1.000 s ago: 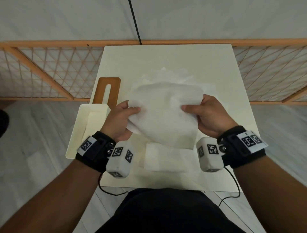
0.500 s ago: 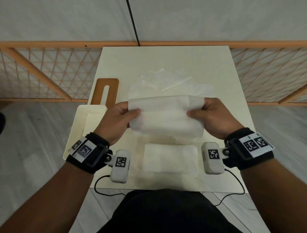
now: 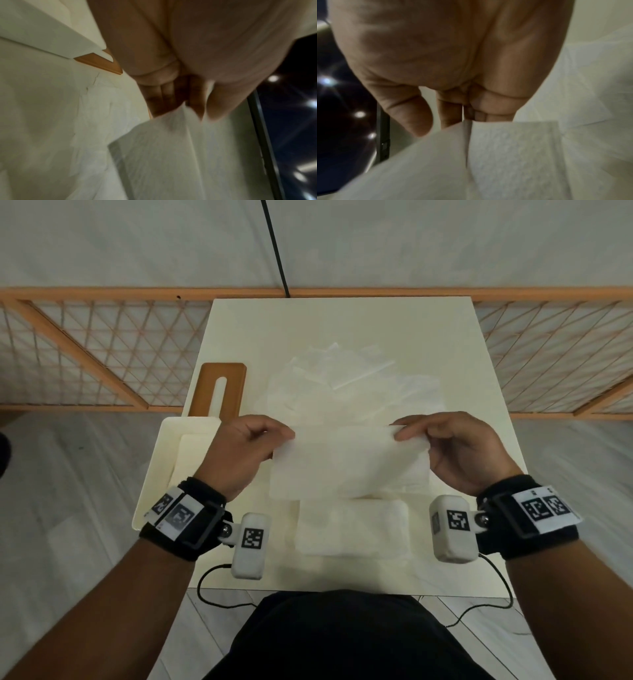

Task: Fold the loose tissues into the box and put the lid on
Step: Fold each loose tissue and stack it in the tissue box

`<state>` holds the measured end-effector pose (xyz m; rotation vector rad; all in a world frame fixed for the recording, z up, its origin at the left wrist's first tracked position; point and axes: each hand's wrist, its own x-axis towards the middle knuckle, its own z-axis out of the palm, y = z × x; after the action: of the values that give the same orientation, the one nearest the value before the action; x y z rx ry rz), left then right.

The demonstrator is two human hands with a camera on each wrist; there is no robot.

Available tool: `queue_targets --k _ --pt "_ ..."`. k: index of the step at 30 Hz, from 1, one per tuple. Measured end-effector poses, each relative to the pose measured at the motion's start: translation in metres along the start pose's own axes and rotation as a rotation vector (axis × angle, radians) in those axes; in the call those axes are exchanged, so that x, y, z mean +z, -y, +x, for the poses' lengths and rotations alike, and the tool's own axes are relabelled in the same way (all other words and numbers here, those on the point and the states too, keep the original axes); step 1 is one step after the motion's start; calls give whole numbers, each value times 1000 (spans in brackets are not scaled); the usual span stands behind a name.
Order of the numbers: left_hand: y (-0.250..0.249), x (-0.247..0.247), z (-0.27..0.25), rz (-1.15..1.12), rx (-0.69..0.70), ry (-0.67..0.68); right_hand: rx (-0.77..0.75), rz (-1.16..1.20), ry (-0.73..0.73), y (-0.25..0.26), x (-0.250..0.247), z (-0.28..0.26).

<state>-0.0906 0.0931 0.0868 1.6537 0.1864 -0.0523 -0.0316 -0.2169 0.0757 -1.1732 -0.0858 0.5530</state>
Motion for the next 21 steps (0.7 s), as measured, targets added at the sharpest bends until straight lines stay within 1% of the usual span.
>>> queue_targets --k 1,2,4,6,9,12,14,16,21 --pt "3 3 -1 82 25 -18 5 -6 -24 -2 1 0" --pt "6 5 -2 105 29 -14 11 -73 -81 -7 -1 0" --pt "15 6 -3 53 -30 0 31 -280 -186 -17 -7 0" --pt "28 7 -4 52 -95 4 69 -415 -217 -30 -14 -3" --pt "57 14 -12 160 -223 28 153 -524 -245 -50 -20 -13" --pt "89 24 -19 404 -314 93 262 -739 -235 -79 -25 -21" --pt "106 30 -23 555 -330 161 335 -912 -216 -98 -30 -23" --pt "118 34 -25 643 -334 197 368 -1046 -187 -112 -33 -25" --pt "130 34 -22 696 -311 142 343 -1106 -234 -123 -32 -22"
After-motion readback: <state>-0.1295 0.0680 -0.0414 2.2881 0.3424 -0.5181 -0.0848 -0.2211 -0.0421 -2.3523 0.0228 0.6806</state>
